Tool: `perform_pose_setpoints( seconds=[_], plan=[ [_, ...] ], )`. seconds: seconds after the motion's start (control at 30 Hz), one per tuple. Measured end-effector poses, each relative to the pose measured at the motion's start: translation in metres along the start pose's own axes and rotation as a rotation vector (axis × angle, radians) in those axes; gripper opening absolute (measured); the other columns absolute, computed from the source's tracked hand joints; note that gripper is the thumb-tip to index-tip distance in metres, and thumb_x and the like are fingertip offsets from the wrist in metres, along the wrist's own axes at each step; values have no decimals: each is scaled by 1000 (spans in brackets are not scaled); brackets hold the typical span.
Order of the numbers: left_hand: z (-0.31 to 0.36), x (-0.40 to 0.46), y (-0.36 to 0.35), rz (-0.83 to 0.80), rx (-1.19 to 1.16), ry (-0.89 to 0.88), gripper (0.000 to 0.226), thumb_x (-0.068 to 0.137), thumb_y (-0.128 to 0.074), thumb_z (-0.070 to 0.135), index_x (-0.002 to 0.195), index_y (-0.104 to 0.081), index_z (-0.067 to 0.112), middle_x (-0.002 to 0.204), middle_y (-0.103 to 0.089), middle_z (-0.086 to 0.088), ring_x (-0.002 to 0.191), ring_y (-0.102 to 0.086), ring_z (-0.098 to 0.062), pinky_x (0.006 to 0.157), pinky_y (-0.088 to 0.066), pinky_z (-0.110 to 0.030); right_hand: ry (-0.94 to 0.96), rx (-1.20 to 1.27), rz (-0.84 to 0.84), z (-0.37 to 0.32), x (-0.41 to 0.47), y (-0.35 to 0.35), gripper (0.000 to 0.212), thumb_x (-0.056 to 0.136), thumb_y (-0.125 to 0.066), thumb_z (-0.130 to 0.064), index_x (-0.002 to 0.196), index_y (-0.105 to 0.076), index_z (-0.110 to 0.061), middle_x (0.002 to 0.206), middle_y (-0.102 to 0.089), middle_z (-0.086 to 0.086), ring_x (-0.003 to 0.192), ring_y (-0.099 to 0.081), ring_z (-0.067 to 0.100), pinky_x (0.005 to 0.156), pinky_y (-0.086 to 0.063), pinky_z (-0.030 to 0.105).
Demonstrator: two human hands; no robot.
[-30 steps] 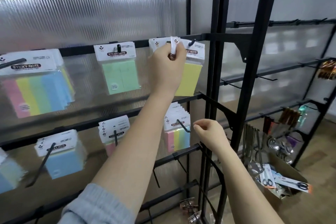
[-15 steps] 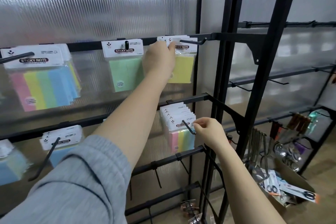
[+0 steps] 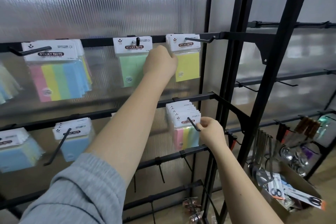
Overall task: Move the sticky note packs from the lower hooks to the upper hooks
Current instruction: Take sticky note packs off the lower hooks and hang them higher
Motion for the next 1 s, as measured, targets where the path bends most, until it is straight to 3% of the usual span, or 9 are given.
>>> perform_pose_setpoints(
  seconds=[0.07, 0.13, 0.23, 0.37, 0.5, 0.6, 0.7, 0.8, 1.0],
  plan=[
    [-5, -8, 4, -12, -16, 13, 39, 92, -48, 25, 57, -35, 11, 56, -39, -9, 59, -39, -29, 49, -28, -29, -29, 58, 18, 3, -2, -2, 22, 93, -52, -17, 111, -63, -13, 104, -67, 2, 92, -61, 19, 80, -52, 34],
    [-11, -18, 8, -15, -52, 17, 36, 91, -49, 24, 60, -45, 7, 56, -43, -5, 61, -46, -27, 51, -33, -28, -63, 117, 57, 7, -4, -2, 20, 92, -54, -18, 110, -59, -12, 103, -64, 1, 93, -61, 20, 82, -51, 37],
    [-20, -35, 17, -3, -76, 19, 31, 91, -49, 24, 70, -61, 3, 65, -54, -10, 65, -52, -28, 56, -39, -28, -87, 132, 111, 10, -9, 0, 13, 92, -58, -20, 101, -55, -11, 96, -60, 1, 87, -56, 18, 74, -44, 29],
    [-43, -63, 28, 23, -85, 85, 34, 89, -49, 22, 61, -55, 5, 57, -49, -11, 59, -44, -27, 56, -38, -28, -103, 134, 123, 14, -16, 0, 15, 93, -58, -22, 97, -58, -8, 91, -59, 0, 83, -52, 16, 66, -36, 26],
    [-77, -95, 31, 43, -167, 171, 33, 89, -49, 25, 72, -65, 3, 72, -68, -13, 74, -62, -29, 66, -48, -31, -117, 221, 57, 16, -25, -8, 29, 95, -52, -21, 93, -66, 5, 89, -67, 22, 73, -54, 21, 61, -38, 29],
    [-106, -120, 26, 33, -165, 252, 30, 90, -50, 26, 77, -67, 6, 72, -68, -8, 73, -62, -23, 61, -45, -26, -122, 265, 78, 15, -31, -10, 37, 94, -50, -20, 91, -56, 16, 76, -52, 33, 64, -41, 22, 59, -36, 32],
    [-133, -134, 26, 30, -87, 307, 30, 89, -48, 21, 67, -60, 5, 65, -61, -7, 64, -51, -20, 51, -32, -24, -112, 261, 102, 12, -37, -10, 35, 93, -48, -20, 75, -51, 10, 66, -39, 11, 63, -34, 21, 59, -33, 33],
    [-155, -143, 29, 38, -44, 379, 34, 88, -47, 17, 55, -45, 10, 54, -47, -4, 54, -41, -18, 50, -29, -28, -104, 244, 112, 6, -45, -5, 32, 93, -47, -16, 63, -38, -8, 60, -31, 7, 59, -28, 20, 58, -28, 30],
    [-185, -147, 20, 4, -92, 465, 27, 88, -48, 17, 80, -67, -1, 80, -67, -17, 73, -56, -28, 63, -40, -32, -99, 192, 146, -3, -57, 11, 41, 91, -45, -12, 56, -24, -16, 54, -24, 1, 52, -20, 18, 51, -14, 29]
  ],
)
Point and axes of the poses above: each hand's wrist, its own x-axis towards the middle knuckle, its own y-axis out of the back of the hand, z = x × y, the point moved 7 cm from there along x, towards the middle knuckle
